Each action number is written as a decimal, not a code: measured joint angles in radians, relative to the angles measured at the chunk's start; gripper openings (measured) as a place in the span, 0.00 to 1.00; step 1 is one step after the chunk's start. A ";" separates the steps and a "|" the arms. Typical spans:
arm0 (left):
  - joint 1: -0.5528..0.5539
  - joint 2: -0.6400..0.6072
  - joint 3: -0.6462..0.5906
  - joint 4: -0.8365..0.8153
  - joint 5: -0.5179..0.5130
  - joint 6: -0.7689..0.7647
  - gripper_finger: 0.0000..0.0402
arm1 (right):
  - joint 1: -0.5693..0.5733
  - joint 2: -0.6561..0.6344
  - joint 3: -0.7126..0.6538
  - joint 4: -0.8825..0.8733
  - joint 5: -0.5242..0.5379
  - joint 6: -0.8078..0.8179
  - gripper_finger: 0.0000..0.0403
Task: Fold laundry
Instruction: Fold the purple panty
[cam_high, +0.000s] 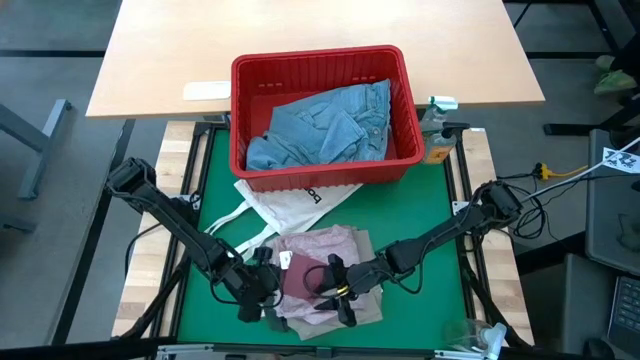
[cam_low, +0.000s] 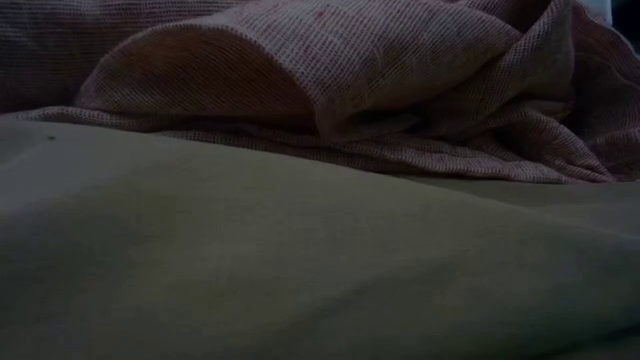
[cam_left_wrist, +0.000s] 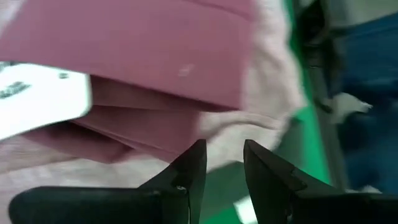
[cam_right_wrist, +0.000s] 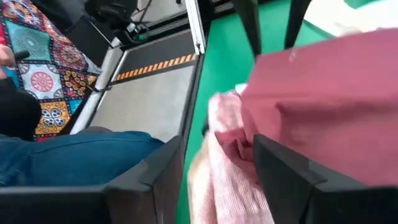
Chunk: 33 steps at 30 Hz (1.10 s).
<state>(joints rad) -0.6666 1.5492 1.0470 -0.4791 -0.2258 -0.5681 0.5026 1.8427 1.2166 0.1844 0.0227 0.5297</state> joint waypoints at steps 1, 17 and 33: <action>0.000 -0.011 0.000 0.000 0.026 0.000 0.25 | 0.000 0.000 0.011 -0.002 -0.014 0.000 0.48; 0.005 -0.060 0.000 0.228 -0.081 0.111 0.25 | 0.001 0.000 0.094 -0.126 0.049 -0.118 0.48; 0.020 0.046 0.000 0.111 -0.178 0.150 0.25 | 0.001 0.090 0.094 -0.190 0.097 -0.116 0.48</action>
<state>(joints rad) -0.6468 1.5948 1.0470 -0.3677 -0.4040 -0.4181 0.5034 1.9327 1.3102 -0.0052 0.1199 0.4133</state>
